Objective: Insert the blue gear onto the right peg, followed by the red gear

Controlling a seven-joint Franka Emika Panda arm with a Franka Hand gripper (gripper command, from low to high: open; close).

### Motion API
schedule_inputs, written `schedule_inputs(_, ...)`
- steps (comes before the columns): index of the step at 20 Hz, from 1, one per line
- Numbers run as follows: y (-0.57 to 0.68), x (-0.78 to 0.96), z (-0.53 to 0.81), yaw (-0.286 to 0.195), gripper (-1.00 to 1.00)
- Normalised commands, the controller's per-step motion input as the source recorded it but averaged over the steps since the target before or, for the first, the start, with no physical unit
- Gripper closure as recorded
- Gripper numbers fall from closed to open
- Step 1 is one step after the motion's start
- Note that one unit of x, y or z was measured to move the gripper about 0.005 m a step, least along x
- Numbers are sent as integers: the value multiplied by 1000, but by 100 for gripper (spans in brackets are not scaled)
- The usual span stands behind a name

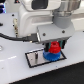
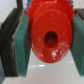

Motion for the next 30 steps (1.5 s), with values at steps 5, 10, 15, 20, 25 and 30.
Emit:
schedule_inputs(5,-105,57,-1,0,100)
schedule_inputs(10,-198,136,-119,0,100)
schedule_inputs(15,-179,228,-107,0,100)
schedule_inputs(20,-72,270,-69,0,100)
schedule_inputs(25,3,270,49,0,100)
schedule_inputs(30,1,178,254,0,100)
